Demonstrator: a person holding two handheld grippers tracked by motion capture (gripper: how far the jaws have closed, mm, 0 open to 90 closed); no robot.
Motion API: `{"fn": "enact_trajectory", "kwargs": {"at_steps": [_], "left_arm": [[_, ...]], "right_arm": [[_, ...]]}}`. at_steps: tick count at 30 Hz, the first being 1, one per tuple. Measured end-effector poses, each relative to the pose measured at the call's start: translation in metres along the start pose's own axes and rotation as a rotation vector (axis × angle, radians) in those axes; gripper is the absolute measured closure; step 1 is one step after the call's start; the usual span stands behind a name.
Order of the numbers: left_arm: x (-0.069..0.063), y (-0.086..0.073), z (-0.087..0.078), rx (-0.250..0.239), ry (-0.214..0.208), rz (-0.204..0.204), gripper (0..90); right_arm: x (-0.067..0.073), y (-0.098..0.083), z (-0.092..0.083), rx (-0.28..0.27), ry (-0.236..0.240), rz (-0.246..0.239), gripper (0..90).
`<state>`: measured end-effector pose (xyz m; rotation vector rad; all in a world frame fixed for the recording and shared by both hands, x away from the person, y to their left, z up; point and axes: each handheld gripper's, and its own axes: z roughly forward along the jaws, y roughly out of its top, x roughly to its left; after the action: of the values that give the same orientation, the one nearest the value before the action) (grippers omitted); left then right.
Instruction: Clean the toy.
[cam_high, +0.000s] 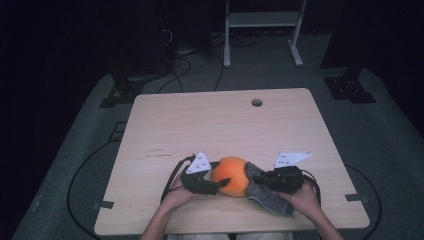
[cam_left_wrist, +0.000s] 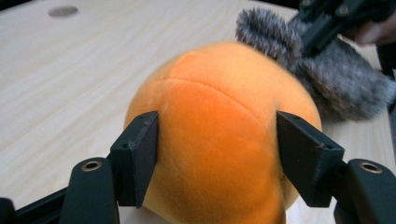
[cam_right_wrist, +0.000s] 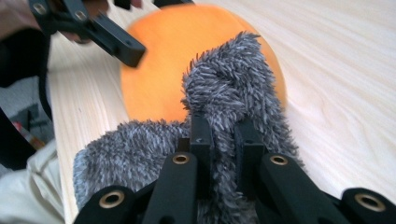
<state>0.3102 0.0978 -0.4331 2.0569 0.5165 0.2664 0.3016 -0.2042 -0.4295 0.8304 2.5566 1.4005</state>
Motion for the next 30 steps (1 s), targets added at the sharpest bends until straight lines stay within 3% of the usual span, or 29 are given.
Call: {"fn": "enact_trajectory", "kwargs": {"at_steps": [2,3,4,5,6,7,8,10,12,14,17,18,19,20,21,23,24,25,27,28,29,30], "left_arm": [[0.001,0.001,-0.001,0.011,-0.003,-0.001,32.9],[0.001,0.001,-0.002,0.013,-0.008,-0.002,31.2],[0.002,0.002,-0.003,0.005,-0.021,-0.005,31.2],[0.002,0.002,-0.005,-0.012,-0.028,-0.007,28.6],[0.004,0.006,-0.007,-0.037,-0.033,-0.022,17.7],[0.004,0.006,-0.007,-0.037,-0.033,-0.022,15.1],[0.005,0.01,-0.006,-0.061,-0.016,-0.03,11.9],[0.004,0.012,-0.004,-0.048,-0.001,-0.033,9.7],[0.004,0.011,0.006,0.008,0.001,-0.048,9.0],[0.002,0.007,0.007,-0.007,-0.007,-0.039,19.7],[-0.006,0.009,0.006,-0.035,0.03,0.012,41.8],[-0.009,0.011,0.004,-0.09,0.053,0.026,43.1],[-0.009,0.011,0.004,-0.09,0.053,0.026,43.9],[-0.013,0.013,0.005,-0.141,0.112,0.075,44.3],[-0.016,0.013,0.007,-0.157,0.145,0.099,44.4],[-0.018,0.013,0.009,-0.164,0.164,0.112,43.9],[-0.018,0.012,0.011,-0.154,0.151,0.108,42.2],[-0.016,0.012,0.011,-0.134,0.11,0.09,38.9],[-0.01,0.013,0.005,-0.128,0.062,0.039,23.8],[-0.01,0.013,0.005,-0.128,0.062,0.039,19.1],[-0.008,0.014,0.002,-0.139,0.048,0.013,19.1],[-0.006,0.013,0.003,-0.121,0.077,0.011,17.8]], "right_arm": [[0.0,0.0,-0.001,0.003,-0.009,0.001,80.4],[0.002,0.003,-0.004,-0.036,0.002,0.012,80.5],[0.002,0.003,-0.004,-0.036,0.002,0.012,80.5],[0.004,0.005,-0.004,-0.049,0.012,0.002,80.5],[0.007,0.006,0.001,-0.03,0.018,-0.024,80.5],[0.007,0.006,0.001,-0.03,0.018,-0.024,80.5],[0.008,0.005,0.005,-0.01,0.048,-0.034,80.5],[0.009,0.005,0.005,-0.005,0.055,-0.042,80.5],[0.01,0.005,0.005,0.002,0.046,-0.061,80.5],[0.009,0.004,0.004,0.005,0.044,-0.053,80.4],[0.006,0.004,0.0,-0.002,0.029,-0.033,80.4],[0.005,0.005,-0.002,-0.012,0.02,-0.031,80.4],[0.005,0.005,-0.002,-0.012,0.02,-0.031,80.4],[0.004,0.006,-0.007,-0.037,0.002,-0.022,80.4],[0.003,0.007,-0.009,-0.064,-0.006,-0.016,80.4],[0.002,0.009,-0.011,-0.097,-0.003,-0.002,80.4],[0.001,0.01,-0.011,-0.12,-0.005,0.007,80.4],[0.001,0.012,-0.009,-0.123,-0.003,0.013,80.5],[0.004,0.012,0.002,-0.096,0.004,-0.001,80.4],[0.004,0.012,0.002,-0.096,0.004,-0.001,80.4],[0.006,0.012,0.006,-0.092,0.013,-0.005,80.4],[0.011,0.013,0.011,-0.088,0.027,-0.025,80.4]]}}
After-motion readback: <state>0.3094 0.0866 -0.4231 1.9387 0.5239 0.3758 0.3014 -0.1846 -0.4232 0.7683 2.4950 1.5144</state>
